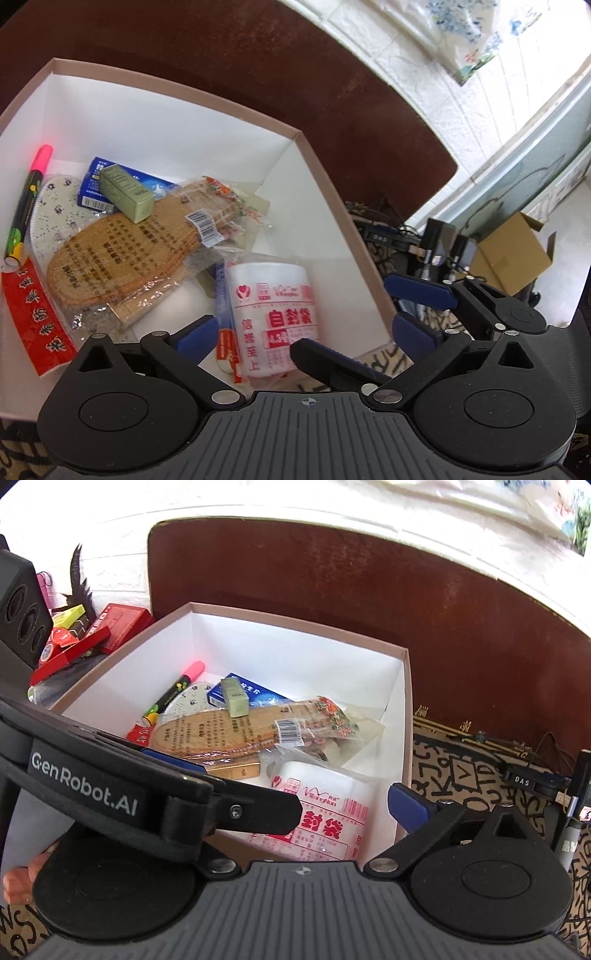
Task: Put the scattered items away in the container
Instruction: 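Withdraw the left gripper from the box back toward the clutter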
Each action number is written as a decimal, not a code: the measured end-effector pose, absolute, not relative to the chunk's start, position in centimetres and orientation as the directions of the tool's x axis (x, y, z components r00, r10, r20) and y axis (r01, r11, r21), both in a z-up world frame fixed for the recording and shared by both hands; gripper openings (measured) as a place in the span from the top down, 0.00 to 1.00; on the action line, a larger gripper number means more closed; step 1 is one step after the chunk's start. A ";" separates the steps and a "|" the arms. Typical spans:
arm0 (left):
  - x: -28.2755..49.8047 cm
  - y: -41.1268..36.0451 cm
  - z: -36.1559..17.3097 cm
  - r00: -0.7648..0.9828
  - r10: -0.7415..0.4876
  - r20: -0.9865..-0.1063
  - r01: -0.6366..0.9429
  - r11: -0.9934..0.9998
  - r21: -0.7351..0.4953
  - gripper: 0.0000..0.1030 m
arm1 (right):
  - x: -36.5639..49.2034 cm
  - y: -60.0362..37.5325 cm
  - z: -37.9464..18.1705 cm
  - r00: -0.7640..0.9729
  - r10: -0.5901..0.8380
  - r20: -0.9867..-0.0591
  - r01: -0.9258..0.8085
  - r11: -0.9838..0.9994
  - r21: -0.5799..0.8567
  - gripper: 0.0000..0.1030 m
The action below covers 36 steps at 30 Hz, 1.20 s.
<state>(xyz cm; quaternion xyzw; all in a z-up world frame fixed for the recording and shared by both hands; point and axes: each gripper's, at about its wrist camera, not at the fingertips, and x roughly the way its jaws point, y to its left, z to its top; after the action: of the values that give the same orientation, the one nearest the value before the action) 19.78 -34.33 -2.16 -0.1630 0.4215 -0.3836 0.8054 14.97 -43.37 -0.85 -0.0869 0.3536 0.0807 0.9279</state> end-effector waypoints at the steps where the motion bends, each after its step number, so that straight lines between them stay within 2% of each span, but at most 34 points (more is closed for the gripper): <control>1: 19.5 -34.2 -2.0 0.357 -0.756 -0.548 0.487 0.652 -0.582 0.00 | 14.7 -43.2 -0.7 0.740 0.087 -0.667 -0.213 0.971 -0.110 0.03; 11: 15.4 -30.5 0.6 0.480 -0.752 -0.451 0.508 0.658 -0.556 0.00 | 11.5 -41.1 1.7 0.790 0.110 -0.603 -0.210 0.973 -0.097 0.02; 17: 11.5 -25.8 1.6 0.577 -0.717 -0.391 0.496 0.688 -0.530 0.00 | 8.2 -39.2 3.0 0.827 0.180 -0.533 -0.226 0.974 -0.023 0.01; 23: 7.6 -21.3 1.5 0.652 -0.652 -0.386 0.477 0.749 -0.459 0.00 | 5.1 -35.7 2.3 0.837 0.254 -0.484 -0.275 0.961 0.029 0.01; 29: 5.6 -16.4 0.5 0.676 -0.617 -0.402 0.417 0.771 -0.482 0.00 | 2.7 -31.7 1.0 0.834 0.324 -0.448 -0.318 0.944 0.090 0.01; 36: 4.4 -11.1 -0.7 0.729 -0.547 -0.411 0.328 0.807 -0.491 0.00 | 1.8 -26.8 0.1 0.807 0.386 -0.447 -0.373 0.920 0.122 0.01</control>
<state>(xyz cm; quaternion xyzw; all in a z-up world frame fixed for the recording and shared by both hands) 4.41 -11.14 -0.72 -0.1967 0.2783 -0.2407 0.9088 1.85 -26.82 0.09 0.0142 0.2381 0.1996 0.9504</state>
